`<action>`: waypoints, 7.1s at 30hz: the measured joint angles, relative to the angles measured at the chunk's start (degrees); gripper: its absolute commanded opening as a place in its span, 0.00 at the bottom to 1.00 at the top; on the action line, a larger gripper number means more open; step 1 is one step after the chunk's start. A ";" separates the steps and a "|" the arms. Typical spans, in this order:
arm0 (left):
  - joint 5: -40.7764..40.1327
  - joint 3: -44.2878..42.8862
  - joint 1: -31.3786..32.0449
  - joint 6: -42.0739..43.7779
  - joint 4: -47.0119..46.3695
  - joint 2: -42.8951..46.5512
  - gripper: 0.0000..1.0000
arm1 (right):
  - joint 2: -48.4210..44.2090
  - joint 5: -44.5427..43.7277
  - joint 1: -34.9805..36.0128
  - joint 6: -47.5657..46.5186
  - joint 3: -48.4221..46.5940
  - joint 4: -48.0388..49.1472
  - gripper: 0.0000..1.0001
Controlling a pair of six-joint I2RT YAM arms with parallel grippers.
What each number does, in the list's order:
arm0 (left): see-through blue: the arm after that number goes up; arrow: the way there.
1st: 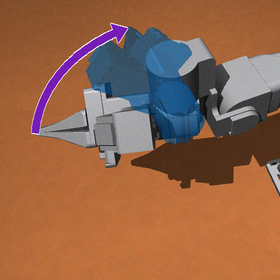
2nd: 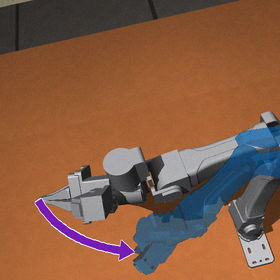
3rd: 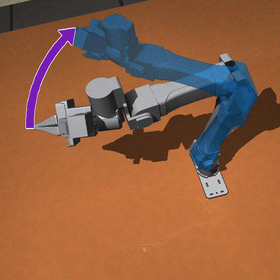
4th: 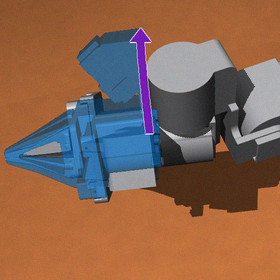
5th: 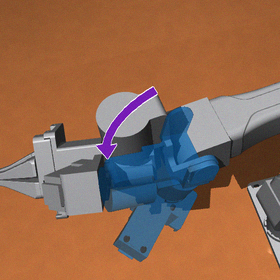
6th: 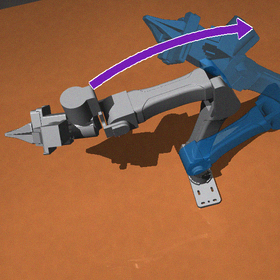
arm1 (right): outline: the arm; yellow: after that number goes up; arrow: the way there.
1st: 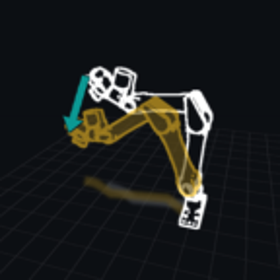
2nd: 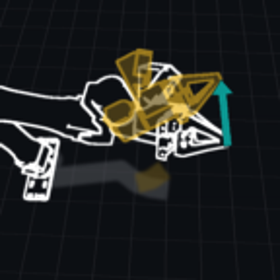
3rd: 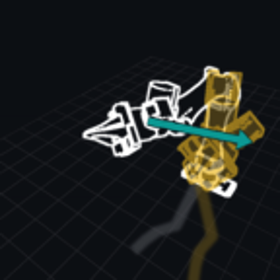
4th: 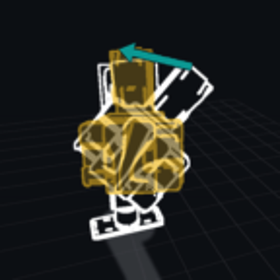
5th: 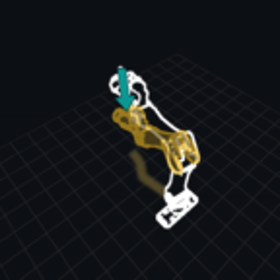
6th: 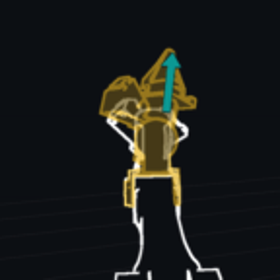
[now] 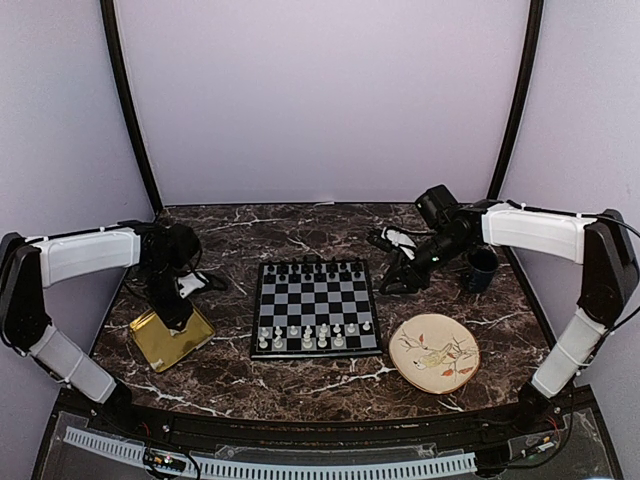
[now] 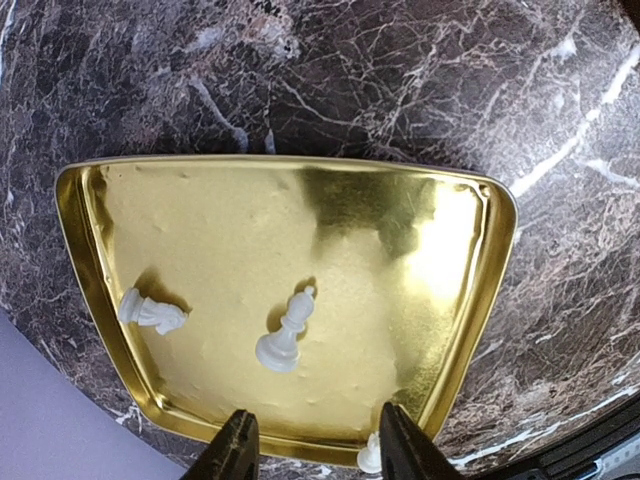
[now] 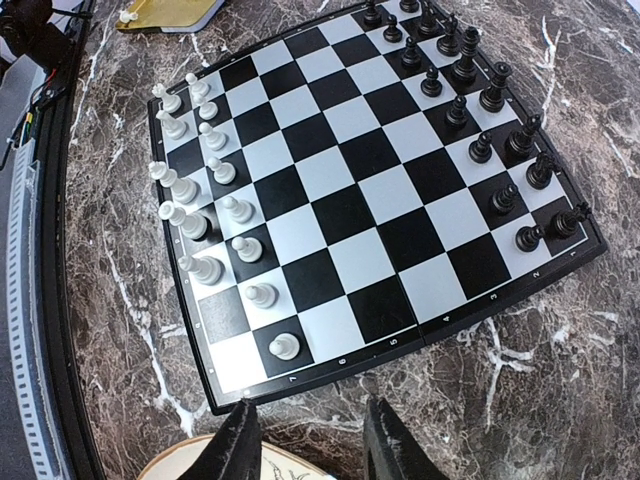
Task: Set up the chess pieces on the board
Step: Pick up the bishop from the storage box, then pass from the left arm to the right, then place the bishop on c1.
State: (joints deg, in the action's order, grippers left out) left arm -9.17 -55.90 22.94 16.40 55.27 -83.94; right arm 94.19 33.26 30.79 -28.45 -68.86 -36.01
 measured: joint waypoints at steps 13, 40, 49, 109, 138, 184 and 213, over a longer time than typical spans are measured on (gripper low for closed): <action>-3.63 1.81 0.00 0.07 -4.74 -4.90 0.40 | 0.17 0.00 0.00 0.00 0.00 -0.07 0.36; -3.85 2.62 0.00 -0.50 -4.33 -10.47 0.32 | 0.90 -0.02 0.02 -0.09 0.00 -0.28 0.35; -3.32 2.93 0.02 -0.52 -4.11 -10.80 0.30 | 0.90 -0.04 0.02 -0.13 0.00 -0.31 0.35; 27.82 3.93 22.62 -6.38 -51.71 0.37 0.13 | 30.10 23.21 5.44 15.28 -39.28 -13.16 0.46; 28.22 3.13 24.87 -6.12 -55.87 -3.06 0.13 | 32.35 28.41 12.02 16.87 -39.98 -15.02 0.22; 4.37 0.98 8.70 -9.73 -52.68 14.45 0.99 | 21.59 2.58 12.04 9.44 -32.00 -5.51 0.05; -16.00 16.85 3.04 -15.91 -68.67 24.30 0.99 | 29.09 -12.04 28.50 0.50 -35.01 -6.49 0.07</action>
State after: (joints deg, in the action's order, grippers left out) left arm -25.17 -39.05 25.98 0.49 -13.41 -59.64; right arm 123.28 21.21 59.29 -27.94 -103.88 -42.50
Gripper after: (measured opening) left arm 0.990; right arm 0.073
